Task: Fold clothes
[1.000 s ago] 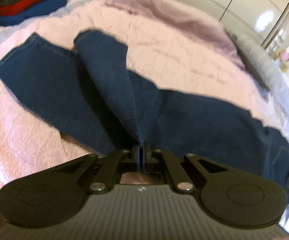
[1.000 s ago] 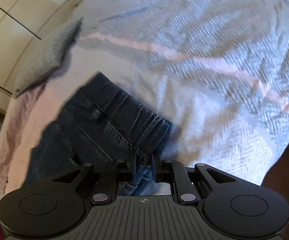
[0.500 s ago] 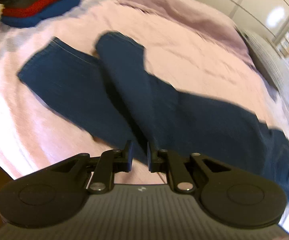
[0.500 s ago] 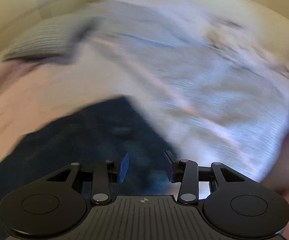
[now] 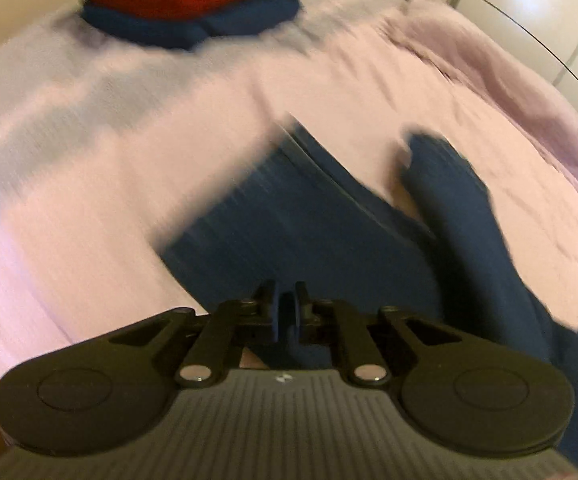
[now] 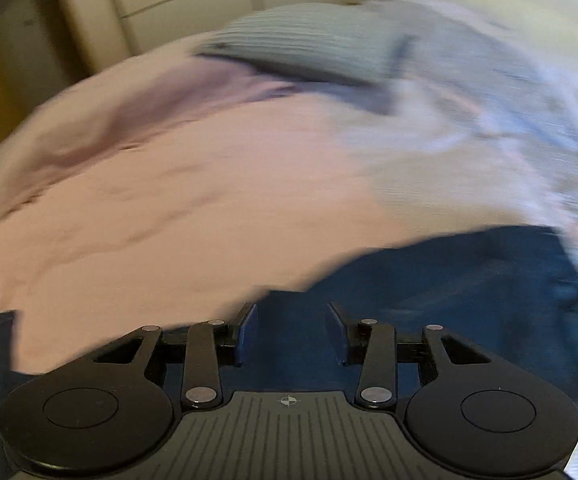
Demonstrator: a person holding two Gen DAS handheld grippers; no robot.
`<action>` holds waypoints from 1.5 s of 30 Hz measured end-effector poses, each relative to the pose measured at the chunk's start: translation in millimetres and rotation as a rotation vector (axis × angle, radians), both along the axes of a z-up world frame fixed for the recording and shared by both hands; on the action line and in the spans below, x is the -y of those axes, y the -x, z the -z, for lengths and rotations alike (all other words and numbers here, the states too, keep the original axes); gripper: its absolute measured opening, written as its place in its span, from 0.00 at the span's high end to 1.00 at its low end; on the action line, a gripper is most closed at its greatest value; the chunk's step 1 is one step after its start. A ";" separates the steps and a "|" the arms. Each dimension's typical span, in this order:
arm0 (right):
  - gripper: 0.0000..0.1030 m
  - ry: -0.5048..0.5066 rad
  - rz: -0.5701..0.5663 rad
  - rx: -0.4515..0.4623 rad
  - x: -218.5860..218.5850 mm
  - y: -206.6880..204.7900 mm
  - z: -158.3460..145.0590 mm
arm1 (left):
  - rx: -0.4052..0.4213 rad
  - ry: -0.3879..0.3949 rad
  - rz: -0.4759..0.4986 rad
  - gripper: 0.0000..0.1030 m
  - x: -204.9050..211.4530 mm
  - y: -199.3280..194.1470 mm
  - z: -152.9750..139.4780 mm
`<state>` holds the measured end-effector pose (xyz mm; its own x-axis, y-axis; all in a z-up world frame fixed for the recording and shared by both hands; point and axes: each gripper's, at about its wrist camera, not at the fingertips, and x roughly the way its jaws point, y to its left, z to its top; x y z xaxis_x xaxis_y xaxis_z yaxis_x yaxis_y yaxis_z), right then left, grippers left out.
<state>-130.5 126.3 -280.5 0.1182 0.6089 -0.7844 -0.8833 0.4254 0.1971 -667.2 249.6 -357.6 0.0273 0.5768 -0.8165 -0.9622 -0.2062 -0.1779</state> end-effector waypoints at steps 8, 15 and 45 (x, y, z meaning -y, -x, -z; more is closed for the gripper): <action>0.60 0.000 -0.277 -0.279 -68.0 146.1 43.6 | 0.038 0.013 -0.065 0.88 -10.8 94.8 -47.1; 0.66 0.049 -0.226 -0.712 -90.8 211.9 100.8 | 0.113 0.036 -0.080 0.88 1.8 139.1 -61.7; 0.75 -0.010 0.334 -0.885 100.1 120.1 78.9 | 0.567 0.198 -0.006 0.79 -3.1 61.8 -6.7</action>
<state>-250.7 26.2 -359.4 -0.3474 0.6581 -0.6680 -0.2440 0.6243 0.7421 -728.9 252.7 -350.9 0.4872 0.4169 -0.7674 -0.7270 -0.2932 -0.6208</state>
